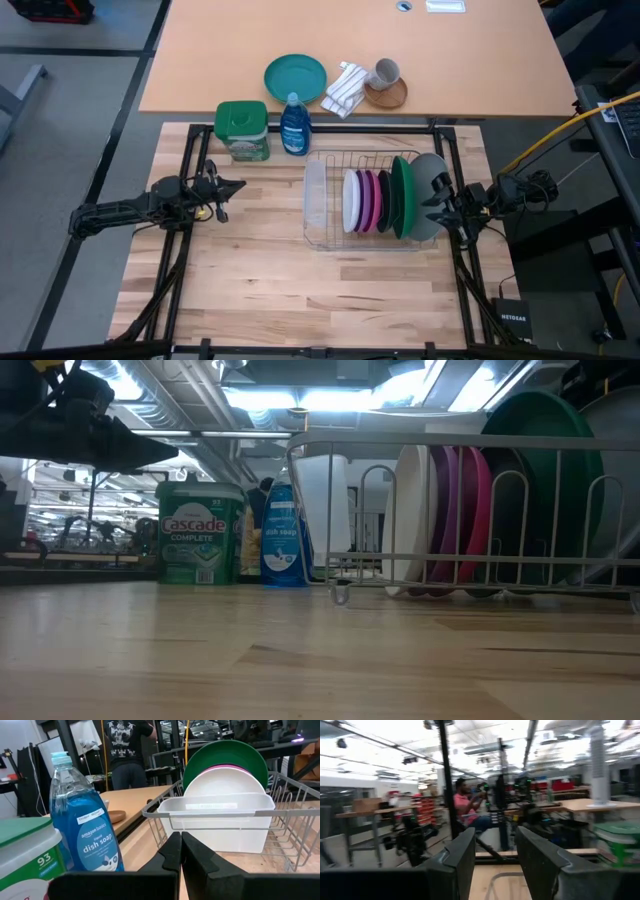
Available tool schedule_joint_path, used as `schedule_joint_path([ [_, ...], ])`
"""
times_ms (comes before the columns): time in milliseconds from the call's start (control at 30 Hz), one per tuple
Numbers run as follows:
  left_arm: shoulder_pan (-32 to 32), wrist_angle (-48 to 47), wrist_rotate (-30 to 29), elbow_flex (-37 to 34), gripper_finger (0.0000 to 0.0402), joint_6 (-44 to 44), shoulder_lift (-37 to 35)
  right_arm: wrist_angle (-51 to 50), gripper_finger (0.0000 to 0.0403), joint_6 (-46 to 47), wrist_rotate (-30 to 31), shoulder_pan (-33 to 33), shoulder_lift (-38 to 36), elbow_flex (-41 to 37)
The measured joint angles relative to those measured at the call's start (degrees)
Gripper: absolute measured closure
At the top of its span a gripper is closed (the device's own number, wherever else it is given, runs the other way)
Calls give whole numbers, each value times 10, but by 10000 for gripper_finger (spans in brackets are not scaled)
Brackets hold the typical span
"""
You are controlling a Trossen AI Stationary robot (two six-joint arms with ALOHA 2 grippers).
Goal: Sort dishes
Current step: Return to Home Position
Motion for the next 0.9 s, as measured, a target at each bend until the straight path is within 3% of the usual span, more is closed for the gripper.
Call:
schedule_joint_path([
  [300,0,0,0,0,400,0,0,10,255,2,-117,0,0,0],
  [900,0,0,0,0,400,0,0,1,255,7,-131,0,0,0],
])
